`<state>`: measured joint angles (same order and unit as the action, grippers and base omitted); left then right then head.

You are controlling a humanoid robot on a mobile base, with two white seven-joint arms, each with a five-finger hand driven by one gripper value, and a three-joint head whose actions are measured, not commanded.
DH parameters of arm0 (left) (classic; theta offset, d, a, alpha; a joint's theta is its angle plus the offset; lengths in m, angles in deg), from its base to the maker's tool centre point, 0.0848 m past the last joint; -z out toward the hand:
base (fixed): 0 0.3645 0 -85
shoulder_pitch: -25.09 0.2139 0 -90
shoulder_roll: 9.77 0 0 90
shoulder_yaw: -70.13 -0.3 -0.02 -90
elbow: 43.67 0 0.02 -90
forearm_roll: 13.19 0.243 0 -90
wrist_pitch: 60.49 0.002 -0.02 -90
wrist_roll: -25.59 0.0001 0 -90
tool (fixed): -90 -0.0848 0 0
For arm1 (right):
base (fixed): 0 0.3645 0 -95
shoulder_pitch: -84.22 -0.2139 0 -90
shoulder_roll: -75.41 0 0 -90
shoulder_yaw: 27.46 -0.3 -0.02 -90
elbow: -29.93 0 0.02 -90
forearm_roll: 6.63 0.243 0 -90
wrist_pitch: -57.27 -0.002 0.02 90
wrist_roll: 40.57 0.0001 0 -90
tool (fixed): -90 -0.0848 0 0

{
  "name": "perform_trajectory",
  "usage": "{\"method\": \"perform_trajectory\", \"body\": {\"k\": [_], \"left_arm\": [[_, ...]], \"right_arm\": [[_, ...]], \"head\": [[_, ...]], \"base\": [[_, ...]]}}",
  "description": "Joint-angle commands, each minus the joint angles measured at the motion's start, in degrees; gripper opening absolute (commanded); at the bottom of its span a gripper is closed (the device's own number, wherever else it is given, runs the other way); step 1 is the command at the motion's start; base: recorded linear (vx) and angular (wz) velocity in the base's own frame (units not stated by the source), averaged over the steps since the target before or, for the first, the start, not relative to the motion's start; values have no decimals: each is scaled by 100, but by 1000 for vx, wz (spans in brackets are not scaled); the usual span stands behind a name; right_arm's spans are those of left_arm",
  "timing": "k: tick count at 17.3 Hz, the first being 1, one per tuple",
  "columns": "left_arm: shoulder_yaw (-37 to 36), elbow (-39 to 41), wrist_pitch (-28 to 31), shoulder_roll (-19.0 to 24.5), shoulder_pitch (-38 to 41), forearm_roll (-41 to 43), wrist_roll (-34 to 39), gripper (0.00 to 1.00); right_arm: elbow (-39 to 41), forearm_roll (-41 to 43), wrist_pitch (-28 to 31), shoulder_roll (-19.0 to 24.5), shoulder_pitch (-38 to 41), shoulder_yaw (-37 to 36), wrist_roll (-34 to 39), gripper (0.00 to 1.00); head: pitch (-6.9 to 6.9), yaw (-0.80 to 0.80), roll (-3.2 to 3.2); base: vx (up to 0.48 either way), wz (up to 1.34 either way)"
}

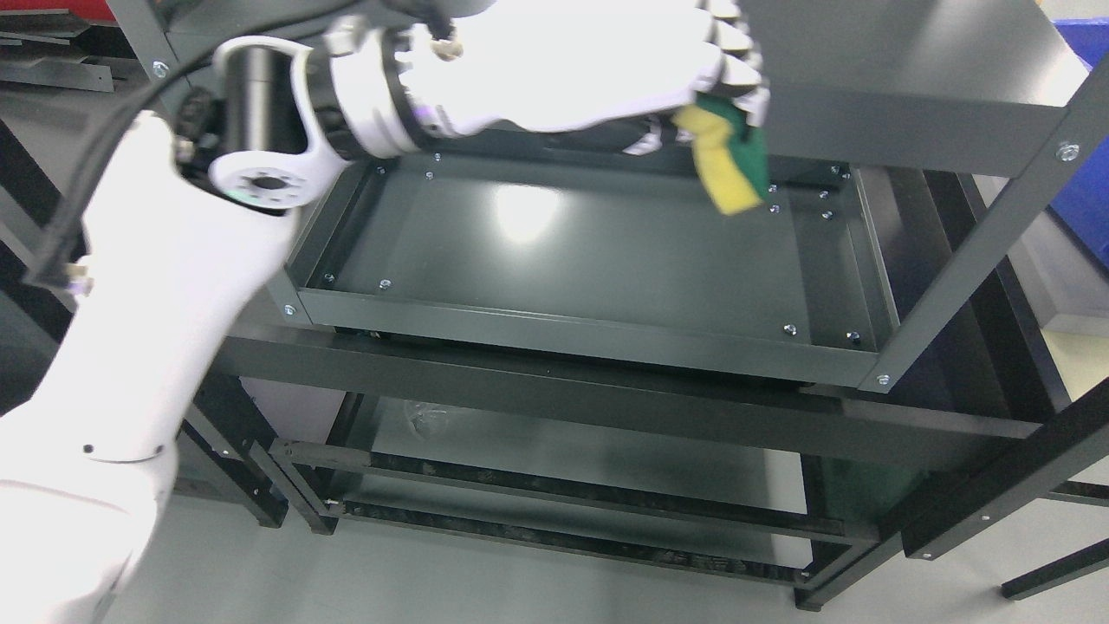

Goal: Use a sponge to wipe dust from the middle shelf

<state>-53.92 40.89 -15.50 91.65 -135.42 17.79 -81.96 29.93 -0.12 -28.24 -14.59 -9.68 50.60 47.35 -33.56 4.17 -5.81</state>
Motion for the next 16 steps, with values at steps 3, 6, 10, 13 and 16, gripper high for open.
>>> {"method": "perform_trajectory", "body": {"k": [3, 6, 10, 13, 16], "left_arm": [[-1884, -493, 193, -1043, 378, 259, 910, 0], [-2035, -493, 449, -1043, 1378, 224, 1166, 0], [-1493, -484, 642, -1043, 3040, -257, 1368, 0], [-282, -423, 1404, -1043, 3815, -1346, 1772, 0], [948, -256, 2677, -1043, 3939, -2164, 2334, 0]], "right_arm": [[100, 0, -9, -100, 3, -1, -4, 100], [100, 0, -9, -100, 3, 8, -4, 100], [100, 0, -9, -100, 3, 8, -4, 100], [100, 0, -9, -100, 3, -1, -4, 100], [100, 0, -9, -100, 3, -1, -4, 100]], "head": [[0, 0, 0], [0, 0, 0], [0, 0, 0], [0, 0, 0], [0, 0, 0]], "base": [[0, 0], [0, 0], [0, 0], [0, 0], [0, 0]]}}
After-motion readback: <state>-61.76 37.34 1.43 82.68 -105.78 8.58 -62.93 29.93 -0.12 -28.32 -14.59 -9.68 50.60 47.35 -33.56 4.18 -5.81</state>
